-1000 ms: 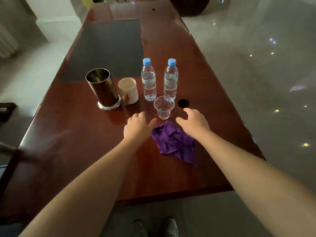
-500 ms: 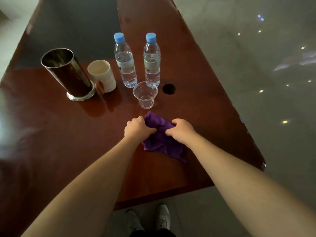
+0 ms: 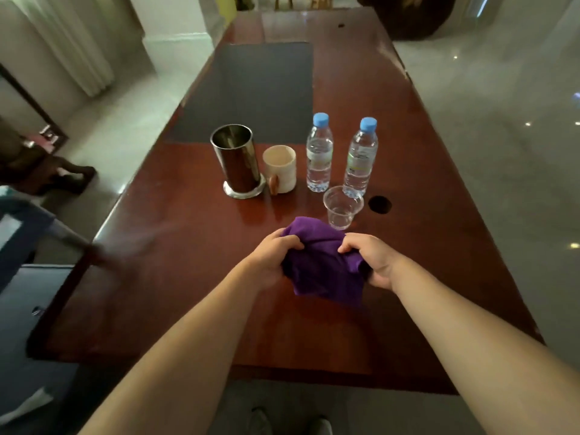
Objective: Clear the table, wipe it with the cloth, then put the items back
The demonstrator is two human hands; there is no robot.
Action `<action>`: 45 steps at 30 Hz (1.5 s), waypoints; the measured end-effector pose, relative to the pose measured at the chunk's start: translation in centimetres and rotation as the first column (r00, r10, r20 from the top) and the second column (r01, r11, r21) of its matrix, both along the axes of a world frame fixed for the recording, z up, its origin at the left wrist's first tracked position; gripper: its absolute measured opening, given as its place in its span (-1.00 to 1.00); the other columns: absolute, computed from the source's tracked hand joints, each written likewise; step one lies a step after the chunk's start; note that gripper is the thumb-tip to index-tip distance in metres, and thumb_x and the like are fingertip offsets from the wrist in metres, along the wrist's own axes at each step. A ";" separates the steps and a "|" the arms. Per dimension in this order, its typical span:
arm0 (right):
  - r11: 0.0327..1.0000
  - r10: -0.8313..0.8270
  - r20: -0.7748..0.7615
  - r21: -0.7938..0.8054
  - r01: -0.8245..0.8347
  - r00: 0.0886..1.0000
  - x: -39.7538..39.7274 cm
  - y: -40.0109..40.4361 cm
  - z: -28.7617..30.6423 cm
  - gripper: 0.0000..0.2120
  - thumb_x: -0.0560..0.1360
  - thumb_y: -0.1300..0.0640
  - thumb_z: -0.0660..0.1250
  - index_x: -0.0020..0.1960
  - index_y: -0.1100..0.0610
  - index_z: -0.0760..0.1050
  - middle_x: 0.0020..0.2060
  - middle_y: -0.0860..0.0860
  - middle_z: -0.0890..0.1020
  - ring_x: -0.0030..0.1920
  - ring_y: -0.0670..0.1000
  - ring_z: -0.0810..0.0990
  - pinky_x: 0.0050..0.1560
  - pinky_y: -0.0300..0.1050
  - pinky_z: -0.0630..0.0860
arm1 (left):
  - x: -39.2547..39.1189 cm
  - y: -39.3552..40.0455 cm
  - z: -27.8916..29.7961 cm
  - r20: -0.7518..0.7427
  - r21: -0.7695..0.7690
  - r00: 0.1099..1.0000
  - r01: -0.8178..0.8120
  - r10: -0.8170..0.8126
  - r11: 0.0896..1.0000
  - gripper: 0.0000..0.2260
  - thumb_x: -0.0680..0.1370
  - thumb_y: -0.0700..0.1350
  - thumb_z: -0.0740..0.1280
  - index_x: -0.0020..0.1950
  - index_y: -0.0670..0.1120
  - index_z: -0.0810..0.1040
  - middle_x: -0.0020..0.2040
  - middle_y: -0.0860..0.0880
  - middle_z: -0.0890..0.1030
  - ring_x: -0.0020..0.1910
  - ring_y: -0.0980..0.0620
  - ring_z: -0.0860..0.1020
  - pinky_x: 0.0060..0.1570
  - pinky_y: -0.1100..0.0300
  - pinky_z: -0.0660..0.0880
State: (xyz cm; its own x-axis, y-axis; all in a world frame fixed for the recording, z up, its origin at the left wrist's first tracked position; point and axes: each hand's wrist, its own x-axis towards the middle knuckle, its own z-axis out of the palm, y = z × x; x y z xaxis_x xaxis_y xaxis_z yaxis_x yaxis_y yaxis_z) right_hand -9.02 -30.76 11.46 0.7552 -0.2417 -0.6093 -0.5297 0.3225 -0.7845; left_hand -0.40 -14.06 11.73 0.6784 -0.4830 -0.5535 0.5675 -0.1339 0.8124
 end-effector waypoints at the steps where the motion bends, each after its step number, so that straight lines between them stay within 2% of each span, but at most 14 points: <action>1: 0.998 0.037 0.001 0.041 -0.037 0.999 0.7 0.8 0.5 -0.88 0.36 0.33 0.23 -0.26 0.15 0.48 -0.28 0.17 0.52 -0.23 0.15 0.51 -0.25 -0.07 0.40 | 0.0 1.4 0.7 -0.011 -0.021 1.000 -0.026 0.026 0.999 -0.66 0.45 -0.39 0.22 0.12 -0.09 0.57 -0.06 -0.18 0.65 -0.11 -0.16 0.61 -0.09 0.00 0.56; 5: 0.971 0.206 0.039 0.115 -0.209 0.978 4.0 5.4 2.6 -0.80 0.41 0.30 0.21 -0.14 0.22 0.62 -0.15 0.21 0.64 -0.16 0.17 0.63 -0.07 -0.02 0.52 | 0.6 8.2 3.0 -0.044 -0.084 0.985 -0.168 0.165 0.982 -0.61 0.44 -0.42 0.20 0.12 -0.05 0.57 -0.07 -0.11 0.66 -0.14 -0.09 0.62 -0.15 0.10 0.55; 8: 0.926 0.357 0.053 0.109 -0.361 0.933 6.9 10.1 3.9 -0.61 0.41 0.27 0.23 0.23 0.25 0.52 0.09 0.29 0.57 0.03 0.23 0.57 0.17 0.07 0.48 | 1.1 14.1 4.7 -0.027 -0.076 0.967 -0.256 0.255 0.964 -0.56 0.43 -0.46 0.23 0.19 -0.06 0.54 -0.01 -0.11 0.66 -0.07 -0.11 0.63 -0.14 0.07 0.58; 10: 0.882 0.449 0.085 0.115 -0.456 0.889 9.1 13.6 4.5 -0.54 0.42 0.26 0.23 0.31 0.29 0.46 0.08 0.28 0.58 -0.03 0.19 0.61 0.03 -0.01 0.55 | 1.5 18.3 5.9 -0.002 -0.075 0.948 -0.317 0.317 0.946 -0.53 0.44 -0.48 0.23 0.24 -0.08 0.51 0.07 -0.14 0.63 0.00 -0.15 0.61 -0.04 -0.02 0.56; 15: 0.744 0.605 0.204 0.199 -0.638 0.769 13.2 24.6 6.0 -0.62 0.41 0.31 0.22 0.22 0.29 0.48 0.01 0.26 0.59 -0.09 0.16 0.63 0.00 0.00 0.57 | 1.7 29.1 9.1 0.092 -0.042 0.874 -0.475 0.477 0.879 -0.49 0.44 -0.50 0.25 0.33 -0.12 0.46 0.17 -0.21 0.59 0.07 -0.21 0.58 0.13 -0.15 0.52; 18: 0.670 0.653 0.238 0.261 -0.695 0.719 14.9 31.8 6.9 -0.65 0.33 0.31 0.27 0.11 0.28 0.53 -0.05 0.25 0.64 -0.10 0.17 0.66 -0.06 -0.03 0.62 | 1.0 35.8 10.5 0.117 -0.082 0.814 -0.563 0.569 0.822 -0.52 0.43 -0.50 0.24 0.28 -0.14 0.49 0.02 -0.15 0.65 -0.11 -0.10 0.65 -0.20 0.04 0.63; 23: 0.565 0.758 0.204 0.269 -0.780 0.620 16.5 42.2 9.0 -0.57 0.32 0.24 0.32 0.18 0.27 0.58 0.14 0.30 0.61 0.14 0.26 0.60 0.23 0.13 0.50 | 0.6 45.4 13.4 0.189 -0.056 0.704 -0.688 0.684 0.723 -0.52 0.42 -0.49 0.26 0.28 -0.15 0.48 0.12 -0.18 0.62 -0.01 -0.14 0.62 -0.05 0.01 0.61; 26: 0.504 0.805 0.209 0.254 -0.826 0.556 17.3 47.3 10.0 -0.69 0.36 0.21 0.33 0.08 0.22 0.63 0.08 0.27 0.63 0.14 0.27 0.59 0.28 0.24 0.43 | 0.9 50.2 15.1 0.218 -0.022 0.642 -0.749 0.735 0.662 -0.57 0.44 -0.47 0.30 0.24 -0.14 0.51 0.08 -0.17 0.63 -0.09 -0.10 0.64 -0.13 0.07 0.63; 28: 0.507 0.819 0.190 0.203 -0.838 0.542 17.5 50.4 10.5 -0.73 0.35 0.20 0.36 0.04 0.21 0.61 0.01 0.25 0.65 0.09 0.28 0.60 0.26 0.31 0.42 | 0.9 53.2 15.5 0.220 0.014 0.641 -0.756 0.735 0.655 -0.64 0.46 -0.45 0.30 0.17 -0.11 0.55 -0.01 -0.13 0.66 -0.17 -0.05 0.66 -0.22 0.10 0.65; 31: 0.531 0.810 0.209 0.136 -0.836 0.548 17.4 54.2 10.4 -0.92 0.38 0.27 0.36 -0.13 0.22 0.58 -0.19 0.21 0.65 -0.15 0.18 0.63 -0.04 0.04 0.59 | 1.0 56.5 14.7 0.208 0.079 0.636 -0.768 0.743 0.636 -0.69 0.48 -0.44 0.29 0.09 -0.10 0.57 -0.09 -0.10 0.69 -0.21 -0.03 0.68 -0.23 0.11 0.65; 33: 0.544 0.826 0.198 -0.041 -0.838 0.527 17.2 55.6 9.8 -0.97 0.40 0.27 0.39 -0.18 0.18 0.58 -0.27 0.13 0.62 -0.23 0.10 0.58 -0.24 -0.10 0.51 | 1.2 57.8 13.3 0.196 0.129 0.629 -0.777 0.752 0.616 -0.67 0.47 -0.44 0.29 0.12 -0.11 0.56 -0.06 -0.11 0.68 -0.19 -0.04 0.68 -0.25 0.12 0.63; 38: 0.501 0.865 0.181 -0.384 -0.776 0.468 16.9 56.1 7.8 -0.55 0.39 0.09 0.47 0.23 0.12 0.45 0.06 0.05 0.59 0.04 0.05 0.58 0.10 0.04 0.57 | 1.8 59.0 9.5 0.242 0.282 0.645 -0.761 0.725 0.584 -0.61 0.46 -0.42 0.35 0.24 -0.11 0.52 0.02 -0.12 0.63 -0.08 -0.07 0.65 -0.22 0.13 0.61; 42: 0.523 0.848 0.235 -0.524 -0.672 0.476 17.0 55.5 7.0 -0.46 0.37 -0.02 0.50 0.25 0.06 0.37 0.05 0.00 0.54 0.05 0.02 0.55 0.13 0.07 0.55 | 2.3 58.9 7.8 0.284 0.429 0.733 -0.674 0.618 0.602 -0.62 0.45 -0.32 0.43 0.21 -0.04 0.50 0.10 -0.15 0.60 0.04 -0.15 0.62 0.09 -0.05 0.58; 45: 0.481 0.875 0.236 -0.538 -0.692 0.423 16.9 54.5 7.1 -0.44 0.36 -0.10 0.51 0.24 0.04 0.38 0.00 0.00 0.55 0.02 0.04 0.57 0.06 0.10 0.59 | 2.8 58.9 7.7 0.285 0.547 0.809 -0.578 0.514 0.606 -0.70 0.48 -0.27 0.41 0.17 -0.02 0.50 0.11 -0.14 0.61 0.04 -0.12 0.62 0.15 -0.07 0.55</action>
